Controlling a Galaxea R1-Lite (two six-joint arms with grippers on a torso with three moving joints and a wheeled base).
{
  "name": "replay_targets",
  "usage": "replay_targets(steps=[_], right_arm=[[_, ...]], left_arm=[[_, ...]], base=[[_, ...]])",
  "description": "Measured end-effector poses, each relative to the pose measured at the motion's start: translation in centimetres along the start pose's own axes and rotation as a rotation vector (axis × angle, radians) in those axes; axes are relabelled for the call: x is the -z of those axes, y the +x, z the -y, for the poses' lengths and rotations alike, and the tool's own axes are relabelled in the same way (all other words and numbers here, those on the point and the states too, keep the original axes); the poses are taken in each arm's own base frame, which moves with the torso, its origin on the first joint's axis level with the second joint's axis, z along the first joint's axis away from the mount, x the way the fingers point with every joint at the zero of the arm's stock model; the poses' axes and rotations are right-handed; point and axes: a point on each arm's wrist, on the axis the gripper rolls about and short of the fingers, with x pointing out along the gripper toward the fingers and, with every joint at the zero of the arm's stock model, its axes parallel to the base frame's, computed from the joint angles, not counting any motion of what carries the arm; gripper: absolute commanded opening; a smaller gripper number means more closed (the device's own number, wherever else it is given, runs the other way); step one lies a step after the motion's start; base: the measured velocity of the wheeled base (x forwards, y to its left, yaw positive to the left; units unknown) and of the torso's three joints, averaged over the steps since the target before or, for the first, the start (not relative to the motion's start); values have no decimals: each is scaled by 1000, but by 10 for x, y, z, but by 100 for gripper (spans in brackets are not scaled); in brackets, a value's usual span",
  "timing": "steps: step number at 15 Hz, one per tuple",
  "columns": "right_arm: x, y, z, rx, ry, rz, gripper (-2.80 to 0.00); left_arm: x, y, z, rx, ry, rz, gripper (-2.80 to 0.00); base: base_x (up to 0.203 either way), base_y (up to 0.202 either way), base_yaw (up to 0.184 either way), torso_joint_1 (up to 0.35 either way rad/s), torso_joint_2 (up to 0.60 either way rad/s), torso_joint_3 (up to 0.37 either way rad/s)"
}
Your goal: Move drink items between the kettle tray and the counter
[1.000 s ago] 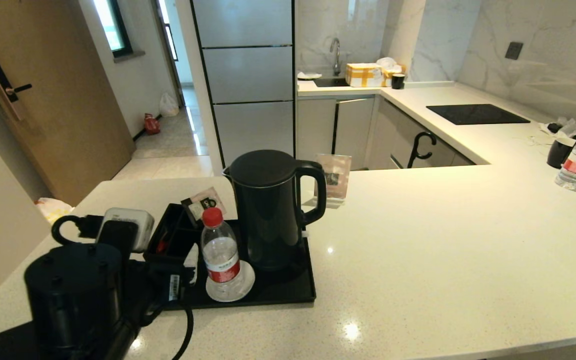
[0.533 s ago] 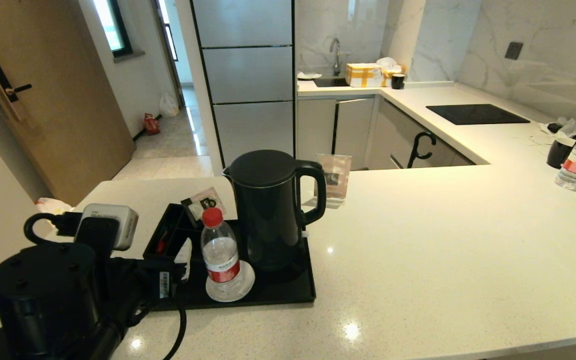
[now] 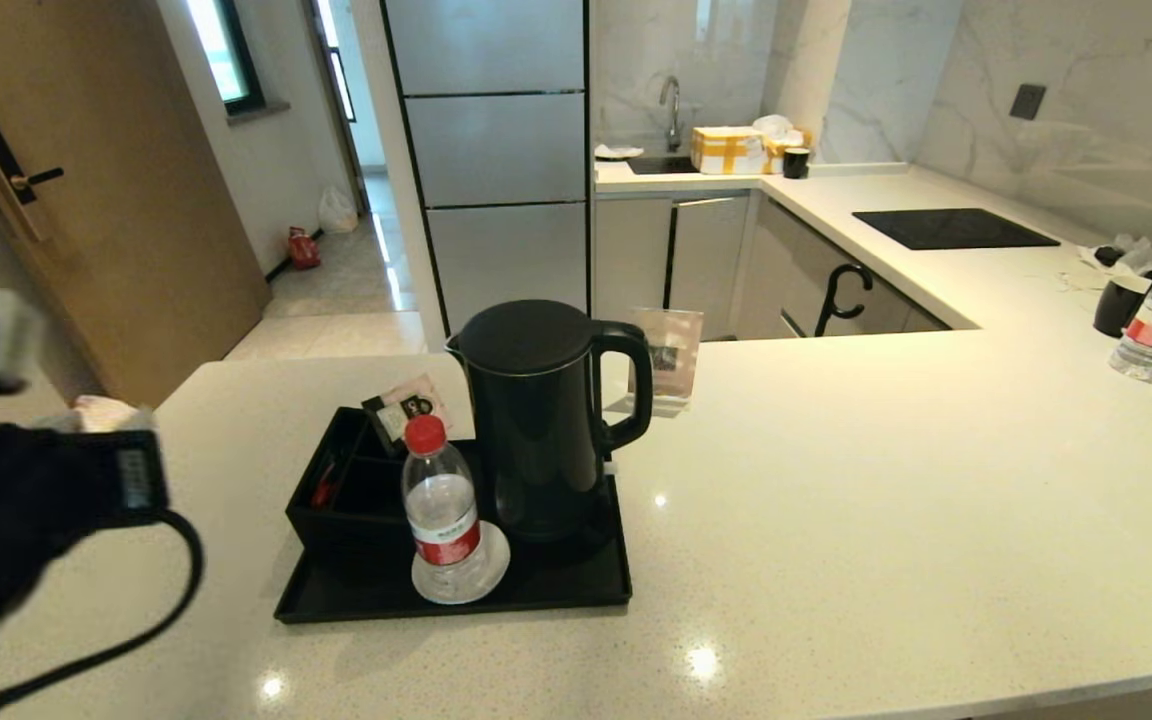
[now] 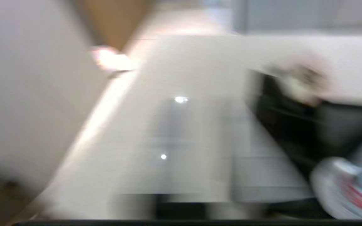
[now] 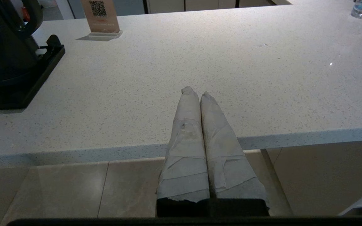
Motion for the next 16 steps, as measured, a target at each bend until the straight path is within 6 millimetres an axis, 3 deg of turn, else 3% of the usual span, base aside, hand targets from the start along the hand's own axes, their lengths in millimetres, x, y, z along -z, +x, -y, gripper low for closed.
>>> replay_targets(steps=[3, 4, 6, 9, 11, 12, 14, 16], right_arm=[[0, 0, 0, -1, 1, 0, -280], [0, 0, 0, 0, 1, 0, -280], [0, 0, 0, -1, 1, 0, -280], [0, 0, 0, -1, 1, 0, -280], [0, 0, 0, -1, 1, 0, -280], [0, 0, 0, -1, 2, 0, -280], [0, 0, 0, -2, 2, 0, -280], [0, 0, 0, -1, 1, 0, -280]], left_arm=[[-31, -36, -55, -76, -84, -2, -280], [-41, -57, -71, -53, -148, -5, -280], [-39, -109, -102, -2, -242, -73, -280], [-5, -200, -134, 89, -315, -161, -280], [33, -257, -147, 152, -305, -187, -280], [53, -276, -152, 167, -295, -200, -280], [93, -297, -157, 187, -265, -218, -280], [121, -298, -154, 201, -240, -206, -280]], base=[[0, 0, 0, 0, 0, 0], [0, 0, 0, 0, 0, 0], [0, 0, 0, 0, 0, 0], [0, 0, 0, 0, 0, 0], [0, 0, 0, 0, 0, 0], [0, 0, 0, 0, 0, 0], [0, 0, 0, 0, 0, 0], [0, 0, 0, 0, 0, 0]])
